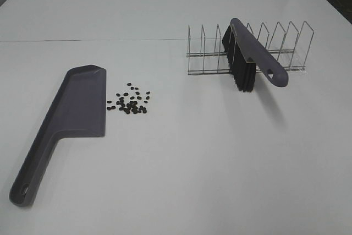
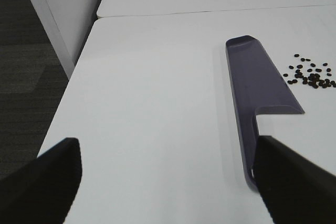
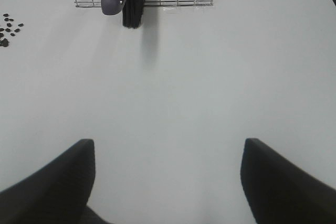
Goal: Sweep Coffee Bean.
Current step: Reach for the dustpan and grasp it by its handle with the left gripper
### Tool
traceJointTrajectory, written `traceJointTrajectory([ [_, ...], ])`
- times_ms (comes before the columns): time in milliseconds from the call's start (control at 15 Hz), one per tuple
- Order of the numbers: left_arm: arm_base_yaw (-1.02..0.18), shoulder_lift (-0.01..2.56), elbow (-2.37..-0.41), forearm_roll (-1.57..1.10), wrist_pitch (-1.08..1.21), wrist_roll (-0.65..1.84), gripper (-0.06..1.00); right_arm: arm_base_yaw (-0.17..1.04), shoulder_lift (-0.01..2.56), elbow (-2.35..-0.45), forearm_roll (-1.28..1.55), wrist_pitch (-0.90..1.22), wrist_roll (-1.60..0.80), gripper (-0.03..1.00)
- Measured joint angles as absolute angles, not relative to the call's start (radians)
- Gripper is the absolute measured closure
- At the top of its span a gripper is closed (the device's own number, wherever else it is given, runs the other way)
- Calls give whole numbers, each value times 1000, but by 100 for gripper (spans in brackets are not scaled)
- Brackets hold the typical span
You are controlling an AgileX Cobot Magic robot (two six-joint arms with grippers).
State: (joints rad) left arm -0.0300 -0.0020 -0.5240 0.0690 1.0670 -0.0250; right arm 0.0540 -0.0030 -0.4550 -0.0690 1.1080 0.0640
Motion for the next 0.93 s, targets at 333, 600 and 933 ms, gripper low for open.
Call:
traceJointTrajectory([
  [333, -30, 56, -540, 69, 922, -25, 13, 54, -3, -455, -69, 1108, 64, 24],
  [600, -30, 270, -540, 63, 795, -29, 13, 54, -3, -455, -69, 1108, 64, 24],
  [933, -30, 495, -540, 56, 683, -29, 13, 54, -3, -455, -69, 1108, 64, 24],
])
